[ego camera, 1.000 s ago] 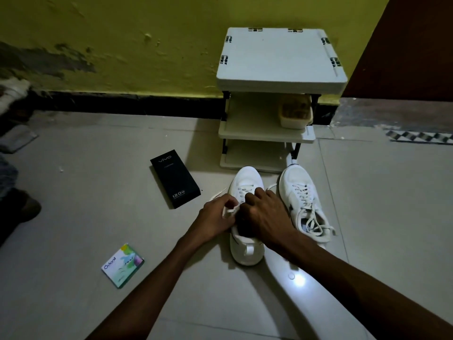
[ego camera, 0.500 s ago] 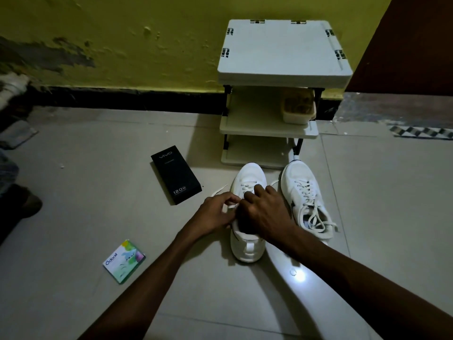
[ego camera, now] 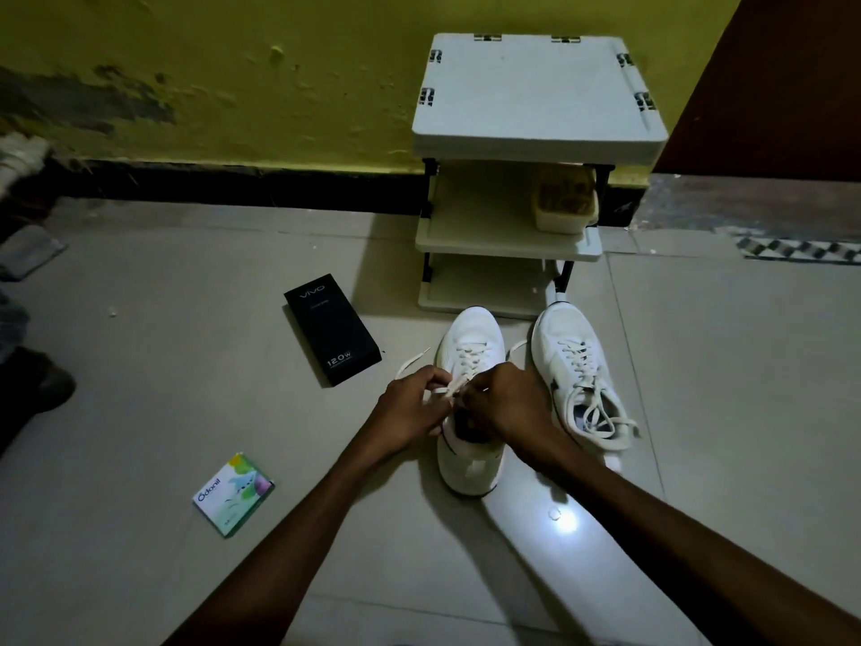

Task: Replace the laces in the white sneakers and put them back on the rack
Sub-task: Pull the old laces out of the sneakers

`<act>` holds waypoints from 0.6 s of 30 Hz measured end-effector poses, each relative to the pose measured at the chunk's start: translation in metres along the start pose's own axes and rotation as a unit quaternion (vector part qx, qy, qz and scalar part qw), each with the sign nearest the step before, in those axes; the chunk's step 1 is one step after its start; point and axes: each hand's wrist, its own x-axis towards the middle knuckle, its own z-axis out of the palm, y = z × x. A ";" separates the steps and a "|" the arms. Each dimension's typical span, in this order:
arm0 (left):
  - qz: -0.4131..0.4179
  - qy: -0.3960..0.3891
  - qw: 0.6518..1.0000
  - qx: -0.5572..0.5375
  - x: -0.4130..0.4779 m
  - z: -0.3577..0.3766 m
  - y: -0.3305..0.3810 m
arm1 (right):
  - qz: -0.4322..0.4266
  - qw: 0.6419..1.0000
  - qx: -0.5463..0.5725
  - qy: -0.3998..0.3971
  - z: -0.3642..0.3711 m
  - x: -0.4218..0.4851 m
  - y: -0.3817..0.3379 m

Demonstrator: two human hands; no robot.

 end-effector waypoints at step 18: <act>-0.010 0.037 0.998 0.054 -0.009 0.005 0.012 | 0.205 0.896 0.390 0.058 0.006 -0.010 -0.019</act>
